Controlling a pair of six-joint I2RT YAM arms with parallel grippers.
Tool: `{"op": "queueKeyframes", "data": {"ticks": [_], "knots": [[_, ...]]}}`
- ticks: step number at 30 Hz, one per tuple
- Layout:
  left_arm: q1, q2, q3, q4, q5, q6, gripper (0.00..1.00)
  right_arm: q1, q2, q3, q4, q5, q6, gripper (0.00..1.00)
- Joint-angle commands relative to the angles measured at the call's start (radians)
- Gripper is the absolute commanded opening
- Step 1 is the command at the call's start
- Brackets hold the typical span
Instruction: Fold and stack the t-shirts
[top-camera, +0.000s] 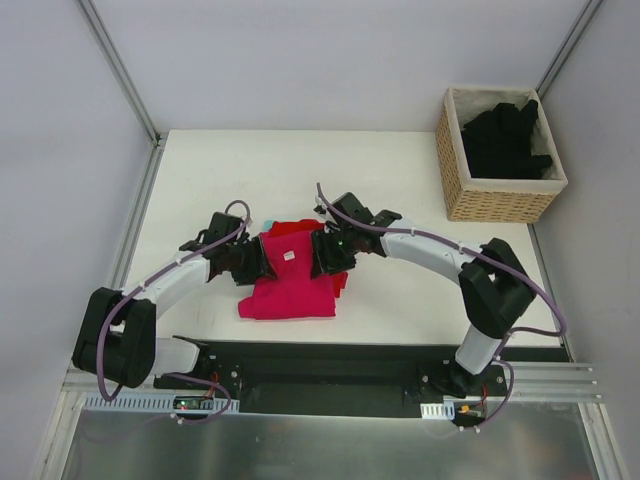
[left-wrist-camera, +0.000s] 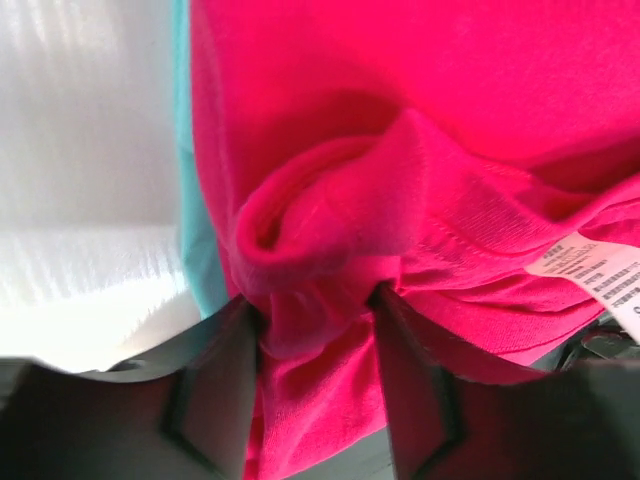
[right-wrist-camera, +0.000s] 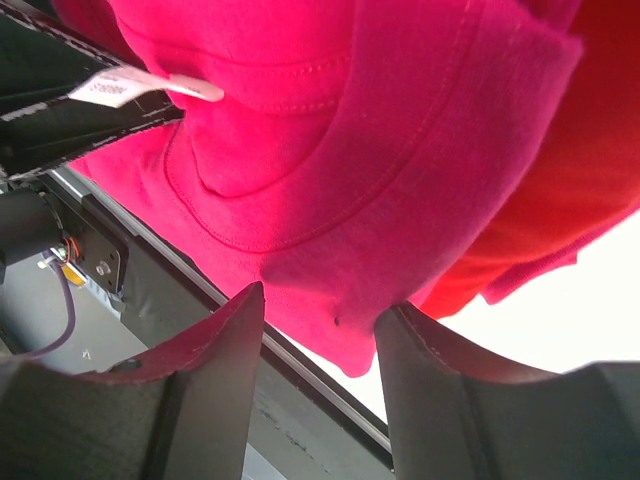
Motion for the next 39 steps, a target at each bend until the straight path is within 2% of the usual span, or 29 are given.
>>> {"op": "queueKeyframes", "data": {"ticks": [1,4,8,14,16,17,18,21,26,39], "knots": [[0.009,0.028,0.004,0.041,0.046,0.043,0.37,0.007,0.028,0.06,-0.013,-0.02,0.012,0.5],[0.015,0.019,0.005,0.041,0.058,0.057,0.23,0.01,0.052,0.075,-0.015,-0.027,0.019,0.49],[0.032,0.011,0.013,0.038,0.087,0.077,0.11,0.017,0.086,0.107,-0.028,-0.015,0.028,0.48],[0.049,0.025,0.027,0.033,0.116,0.09,0.08,0.04,0.091,0.179,-0.149,0.066,-0.008,0.47],[0.05,0.032,0.03,0.033,0.119,0.089,0.07,0.051,0.074,0.212,-0.206,0.13,-0.031,0.59],[0.05,0.035,0.033,0.033,0.122,0.089,0.06,0.056,0.069,0.222,-0.228,0.15,-0.04,0.68],[0.05,0.035,0.035,0.033,0.122,0.086,0.04,0.059,0.063,0.244,-0.279,0.211,-0.048,0.69],[0.05,0.037,0.038,0.033,0.124,0.086,0.02,0.07,0.048,0.25,-0.344,0.311,-0.062,0.7],[0.052,0.038,0.042,0.033,0.122,0.08,0.0,0.068,0.025,0.227,-0.366,0.384,-0.062,0.67],[0.05,0.048,0.064,0.027,0.132,0.077,0.0,0.07,0.065,0.16,-0.223,0.287,-0.044,0.64]]}}
